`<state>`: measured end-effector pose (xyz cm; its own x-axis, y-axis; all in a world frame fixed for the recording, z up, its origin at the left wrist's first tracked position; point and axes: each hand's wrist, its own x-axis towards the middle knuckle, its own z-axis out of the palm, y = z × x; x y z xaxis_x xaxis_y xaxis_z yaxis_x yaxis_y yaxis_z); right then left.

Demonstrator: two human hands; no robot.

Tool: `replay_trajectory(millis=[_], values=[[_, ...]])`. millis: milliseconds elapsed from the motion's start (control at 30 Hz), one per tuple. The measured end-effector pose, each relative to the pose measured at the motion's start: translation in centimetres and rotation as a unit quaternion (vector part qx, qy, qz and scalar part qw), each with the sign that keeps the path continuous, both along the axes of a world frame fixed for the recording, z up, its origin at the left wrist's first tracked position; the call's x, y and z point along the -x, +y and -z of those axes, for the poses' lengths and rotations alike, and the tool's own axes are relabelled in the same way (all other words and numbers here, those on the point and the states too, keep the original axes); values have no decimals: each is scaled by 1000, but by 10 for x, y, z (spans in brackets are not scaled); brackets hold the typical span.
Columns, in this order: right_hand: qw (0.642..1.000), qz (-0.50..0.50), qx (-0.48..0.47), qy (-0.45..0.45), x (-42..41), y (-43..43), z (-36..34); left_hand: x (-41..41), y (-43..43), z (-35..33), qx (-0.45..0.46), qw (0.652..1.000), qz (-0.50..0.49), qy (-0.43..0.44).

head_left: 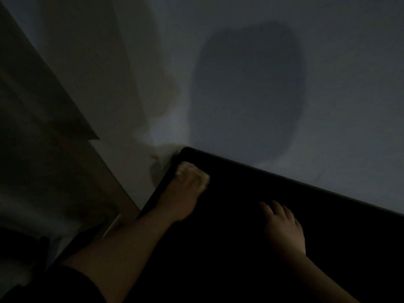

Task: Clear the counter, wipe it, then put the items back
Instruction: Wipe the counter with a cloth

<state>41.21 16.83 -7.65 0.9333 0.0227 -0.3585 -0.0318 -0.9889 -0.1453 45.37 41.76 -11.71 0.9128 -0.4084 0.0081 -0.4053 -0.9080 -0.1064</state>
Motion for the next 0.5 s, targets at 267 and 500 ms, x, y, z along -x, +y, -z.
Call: replay_trajectory(millis=[267, 500], values=[[1000, 12, -9, -13, 7, 3, -1, 48, -76, 11, 106, 993, 38, 43], [999, -19, -26, -23, 25, -30, -8, 15, -9, -7, 53, 979, -169, 100]])
